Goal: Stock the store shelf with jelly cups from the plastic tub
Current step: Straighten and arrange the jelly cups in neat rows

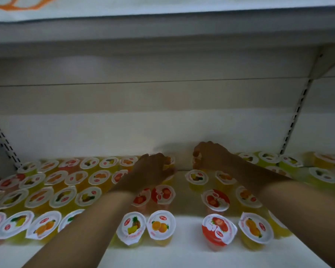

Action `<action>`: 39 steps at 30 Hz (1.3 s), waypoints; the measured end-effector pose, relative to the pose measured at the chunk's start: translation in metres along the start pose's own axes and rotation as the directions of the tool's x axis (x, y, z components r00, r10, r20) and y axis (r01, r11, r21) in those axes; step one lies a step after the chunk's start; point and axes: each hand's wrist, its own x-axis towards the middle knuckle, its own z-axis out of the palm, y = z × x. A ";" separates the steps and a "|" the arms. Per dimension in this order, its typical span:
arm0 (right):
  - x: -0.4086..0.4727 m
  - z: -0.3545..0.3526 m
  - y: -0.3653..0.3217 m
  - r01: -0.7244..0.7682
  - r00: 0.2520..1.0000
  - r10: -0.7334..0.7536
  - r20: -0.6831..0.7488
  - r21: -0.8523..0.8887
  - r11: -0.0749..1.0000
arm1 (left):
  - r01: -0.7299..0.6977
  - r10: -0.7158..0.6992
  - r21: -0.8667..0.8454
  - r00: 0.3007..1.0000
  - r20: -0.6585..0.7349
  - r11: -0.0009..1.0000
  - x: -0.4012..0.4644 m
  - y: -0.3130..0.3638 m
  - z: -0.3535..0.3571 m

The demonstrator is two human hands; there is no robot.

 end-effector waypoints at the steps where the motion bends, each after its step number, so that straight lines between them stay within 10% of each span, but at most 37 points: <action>1: 0.001 0.001 0.000 0.008 1.000 -0.007 -0.006 0.026 1.000 | -0.003 0.003 -0.007 1.000 0.003 1.000 0.001 -0.001 0.000; 25: 0.006 0.019 -0.029 0.007 0.997 0.006 -0.073 0.183 0.983 | -0.095 0.095 -0.002 0.995 0.037 0.995 0.007 -0.015 0.001; 35: -0.060 -0.020 -0.019 0.012 0.994 -0.014 0.106 0.018 1.000 | -0.169 0.150 -0.084 0.969 -0.195 0.982 -0.032 -0.027 0.000; 39: -0.063 -0.006 -0.026 -0.009 0.998 -0.003 0.057 0.203 0.979 | -0.131 0.117 -0.046 0.966 -0.229 0.990 -0.033 -0.023 0.001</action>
